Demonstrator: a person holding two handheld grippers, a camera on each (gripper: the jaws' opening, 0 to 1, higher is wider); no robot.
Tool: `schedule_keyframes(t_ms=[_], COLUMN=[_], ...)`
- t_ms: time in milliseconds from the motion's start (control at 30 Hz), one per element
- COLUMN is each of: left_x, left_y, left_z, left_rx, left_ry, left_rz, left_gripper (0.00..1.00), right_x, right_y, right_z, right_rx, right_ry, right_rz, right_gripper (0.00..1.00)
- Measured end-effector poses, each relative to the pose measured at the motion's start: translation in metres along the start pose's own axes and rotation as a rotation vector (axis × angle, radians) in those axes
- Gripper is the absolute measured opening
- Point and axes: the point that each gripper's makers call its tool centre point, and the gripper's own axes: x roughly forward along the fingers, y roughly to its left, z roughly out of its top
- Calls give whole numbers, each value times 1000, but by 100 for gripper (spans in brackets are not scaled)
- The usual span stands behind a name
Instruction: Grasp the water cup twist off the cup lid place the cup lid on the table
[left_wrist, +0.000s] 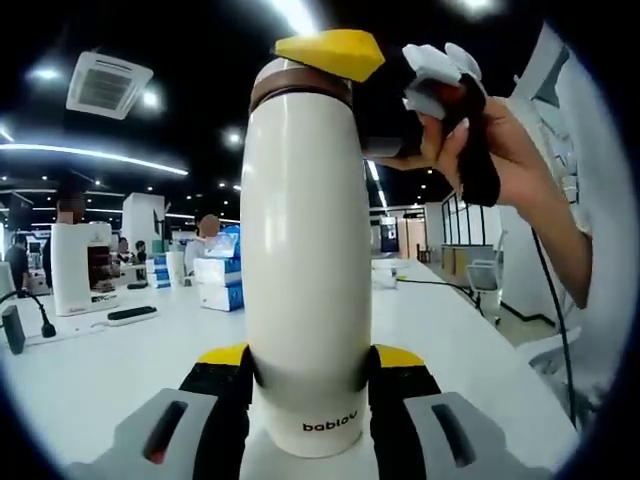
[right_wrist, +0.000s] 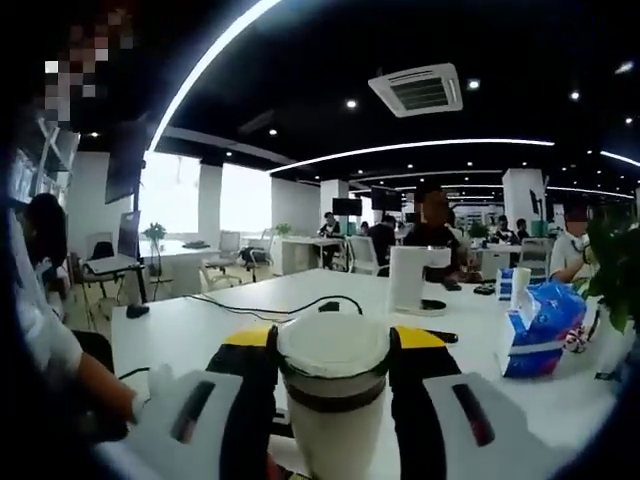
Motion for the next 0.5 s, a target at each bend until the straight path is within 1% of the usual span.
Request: schedule_keyframes(t_ms=[133,333,367,400,500], left_x=[0,1,1,1,1], left_y=[1,1,1,1,0], left_z=[1,0,0,0,0], left_rx=[-8,-19,-19,-17,-7], left_ry=[-5,-8,-8,-8,-8], left_rz=[3,6,6,5,3], left_gripper=[47,46,46,46,46], right_x=[1,2,2,0,-3], right_y=[0,4,4,4,4], right_z=[0,-2,-2,-2,-3], right_rx=[5,7,6,4,-3], right_ry=[12,37,40,54,79], right_rz=[26,113,118,154,203], right_gripper=[46,46,46,46,46])
